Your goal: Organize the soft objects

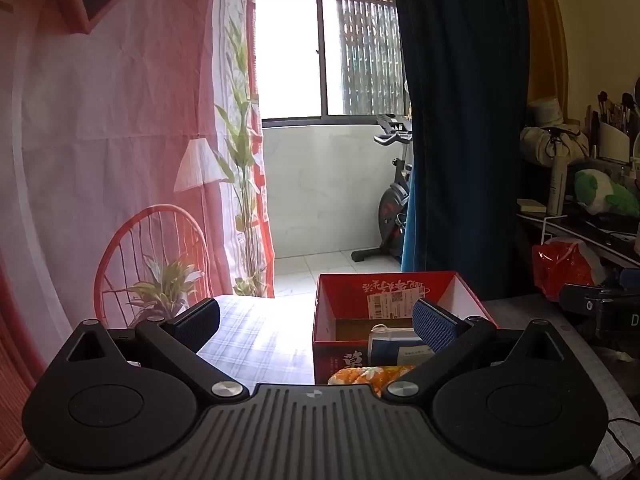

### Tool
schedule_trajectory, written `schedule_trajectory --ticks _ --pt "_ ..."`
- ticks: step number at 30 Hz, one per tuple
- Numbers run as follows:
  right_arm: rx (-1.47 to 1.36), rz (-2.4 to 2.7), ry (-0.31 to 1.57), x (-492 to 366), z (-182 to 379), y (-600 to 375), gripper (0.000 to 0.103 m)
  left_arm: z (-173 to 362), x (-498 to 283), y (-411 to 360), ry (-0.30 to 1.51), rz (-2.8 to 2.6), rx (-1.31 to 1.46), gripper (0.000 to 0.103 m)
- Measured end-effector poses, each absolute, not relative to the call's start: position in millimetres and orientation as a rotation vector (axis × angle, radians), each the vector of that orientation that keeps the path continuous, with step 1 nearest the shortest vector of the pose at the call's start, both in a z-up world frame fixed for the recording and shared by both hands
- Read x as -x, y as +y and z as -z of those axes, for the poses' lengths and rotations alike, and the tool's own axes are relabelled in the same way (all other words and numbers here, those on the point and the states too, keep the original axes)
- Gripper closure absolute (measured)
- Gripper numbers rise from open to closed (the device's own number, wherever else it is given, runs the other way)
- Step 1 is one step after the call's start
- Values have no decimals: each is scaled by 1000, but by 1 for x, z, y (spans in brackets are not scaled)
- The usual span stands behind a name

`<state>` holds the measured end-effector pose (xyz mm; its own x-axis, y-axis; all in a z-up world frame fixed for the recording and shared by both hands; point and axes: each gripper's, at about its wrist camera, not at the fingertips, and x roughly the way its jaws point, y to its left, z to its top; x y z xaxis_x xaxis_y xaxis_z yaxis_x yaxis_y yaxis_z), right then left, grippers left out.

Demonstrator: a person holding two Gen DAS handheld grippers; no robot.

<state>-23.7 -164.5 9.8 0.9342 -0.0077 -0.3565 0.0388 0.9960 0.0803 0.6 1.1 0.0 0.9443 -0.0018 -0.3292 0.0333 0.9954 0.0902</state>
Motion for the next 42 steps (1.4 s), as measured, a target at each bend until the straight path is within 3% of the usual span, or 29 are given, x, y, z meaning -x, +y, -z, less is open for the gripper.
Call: schedule_trajectory --ticks 42 --pt "-83 22 366 23 -10 -162 0 0 1 5 322 26 -91 0"
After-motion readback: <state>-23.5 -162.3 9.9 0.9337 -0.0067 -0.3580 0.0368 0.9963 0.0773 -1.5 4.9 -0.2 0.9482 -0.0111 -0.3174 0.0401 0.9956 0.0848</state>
